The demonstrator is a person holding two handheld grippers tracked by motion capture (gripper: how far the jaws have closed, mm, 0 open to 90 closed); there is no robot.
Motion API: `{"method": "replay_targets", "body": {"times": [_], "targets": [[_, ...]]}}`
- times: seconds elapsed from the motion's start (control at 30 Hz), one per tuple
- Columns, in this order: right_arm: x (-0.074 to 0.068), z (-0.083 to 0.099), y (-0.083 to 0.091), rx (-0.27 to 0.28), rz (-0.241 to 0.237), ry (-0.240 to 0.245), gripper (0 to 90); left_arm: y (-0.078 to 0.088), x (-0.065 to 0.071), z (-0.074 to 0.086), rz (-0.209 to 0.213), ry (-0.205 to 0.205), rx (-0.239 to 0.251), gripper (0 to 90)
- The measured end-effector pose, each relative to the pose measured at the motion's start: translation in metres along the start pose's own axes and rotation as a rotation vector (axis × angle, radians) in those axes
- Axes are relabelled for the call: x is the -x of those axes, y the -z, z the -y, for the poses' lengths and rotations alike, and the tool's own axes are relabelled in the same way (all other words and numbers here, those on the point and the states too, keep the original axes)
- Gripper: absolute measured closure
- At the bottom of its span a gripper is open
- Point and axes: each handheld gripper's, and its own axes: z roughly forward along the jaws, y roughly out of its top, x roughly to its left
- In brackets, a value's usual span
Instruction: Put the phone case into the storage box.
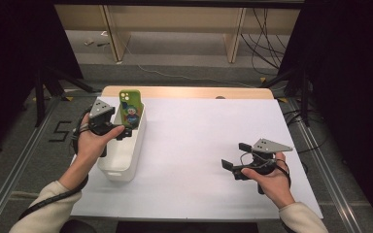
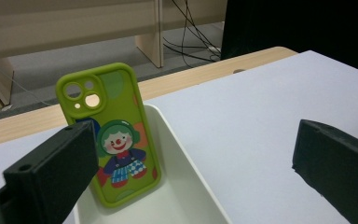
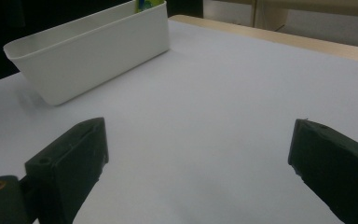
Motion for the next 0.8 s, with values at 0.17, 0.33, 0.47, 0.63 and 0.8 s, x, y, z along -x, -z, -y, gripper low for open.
{"method": "replay_targets", "body": {"times": [0.17, 0.33, 0.47, 0.63, 0.8], "targets": [[0.0, 0.0, 0.0, 0.004, 0.002, 0.002, 5.8, 0.005, 0.011, 0.005, 0.026, -0.024, 0.007, 0.0], [0.0, 0.0, 0.0, 0.006, 0.0, 0.001, 5.8, 0.011, 0.021, 0.009, 0.049, -0.039, 0.014, 0.0], [0.001, -0.001, 0.001, 0.01, 0.0, 0.0, 5.8, 0.015, 0.025, 0.013, 0.064, -0.038, 0.031, 0.0], [0.0, 0.0, 0.001, 0.007, 0.0, -0.001, 5.8, 0.019, 0.031, 0.017, 0.077, -0.042, 0.032, 0.0], [0.001, 0.0, 0.001, 0.007, -0.001, -0.001, 5.8, 0.022, 0.035, 0.021, 0.092, -0.045, 0.028, 0.0]]}}
